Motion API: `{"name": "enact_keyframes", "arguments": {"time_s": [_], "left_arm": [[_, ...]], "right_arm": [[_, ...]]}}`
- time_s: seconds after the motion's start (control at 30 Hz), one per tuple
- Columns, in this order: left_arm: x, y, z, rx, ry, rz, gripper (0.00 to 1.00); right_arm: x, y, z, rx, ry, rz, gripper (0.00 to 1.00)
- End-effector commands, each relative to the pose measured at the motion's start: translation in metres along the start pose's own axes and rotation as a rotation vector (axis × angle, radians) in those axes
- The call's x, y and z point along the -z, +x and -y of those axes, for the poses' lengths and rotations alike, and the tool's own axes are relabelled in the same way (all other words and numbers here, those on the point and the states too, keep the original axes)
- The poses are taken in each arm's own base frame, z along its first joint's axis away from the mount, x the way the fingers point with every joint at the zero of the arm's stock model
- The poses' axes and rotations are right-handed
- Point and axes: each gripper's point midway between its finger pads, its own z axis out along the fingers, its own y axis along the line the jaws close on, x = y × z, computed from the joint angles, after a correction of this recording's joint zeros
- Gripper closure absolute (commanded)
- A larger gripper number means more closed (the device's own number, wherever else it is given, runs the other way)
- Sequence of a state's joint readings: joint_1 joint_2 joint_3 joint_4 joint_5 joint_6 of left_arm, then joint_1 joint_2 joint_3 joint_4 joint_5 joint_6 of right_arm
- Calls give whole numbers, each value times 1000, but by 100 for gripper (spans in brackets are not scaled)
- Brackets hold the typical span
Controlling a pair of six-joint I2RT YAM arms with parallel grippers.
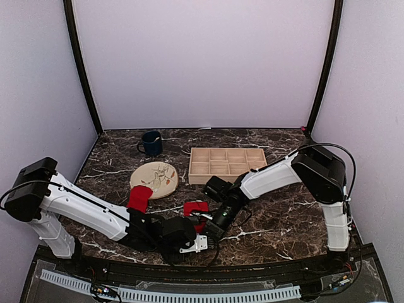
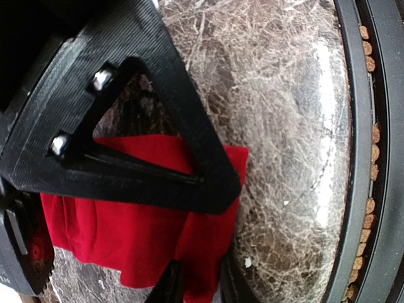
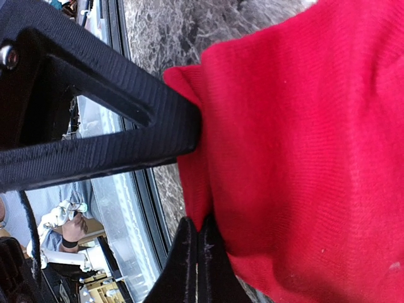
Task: Roll the socks
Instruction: Roll the sock at the center of the board.
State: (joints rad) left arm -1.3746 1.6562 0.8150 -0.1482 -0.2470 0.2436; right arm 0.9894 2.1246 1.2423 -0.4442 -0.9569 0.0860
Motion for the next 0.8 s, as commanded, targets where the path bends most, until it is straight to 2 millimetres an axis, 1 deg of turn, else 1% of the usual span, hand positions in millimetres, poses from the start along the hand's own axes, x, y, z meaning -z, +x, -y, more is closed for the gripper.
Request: {"name": "enact_keyframes", "arguments": {"time_s": [0.0, 0.13, 0.27, 0.43, 0.53, 0.63, 0.77], "left_arm": [[-5, 9, 7, -27, 24, -53, 79], [-9, 16, 17, -32, 73, -87, 84], [-10, 20, 27, -30, 133, -111, 94], [-11, 28, 37, -17, 183, -153, 97], [-10, 28, 41, 7, 224, -159, 98], [-10, 30, 42, 40, 259, -171, 98], [-8, 30, 43, 79, 311, -178, 98]], "right_arm": [[-2, 8, 12, -34, 19, -23, 100], [-2, 7, 11, -34, 16, -23, 100], [-3, 8, 12, -36, 16, -25, 100], [-1, 7, 14, -42, 26, -16, 100], [3, 5, 16, -44, 35, -2, 100], [7, 2, 17, -46, 41, 16, 95], [11, 2, 19, -56, 44, 31, 91]]}}
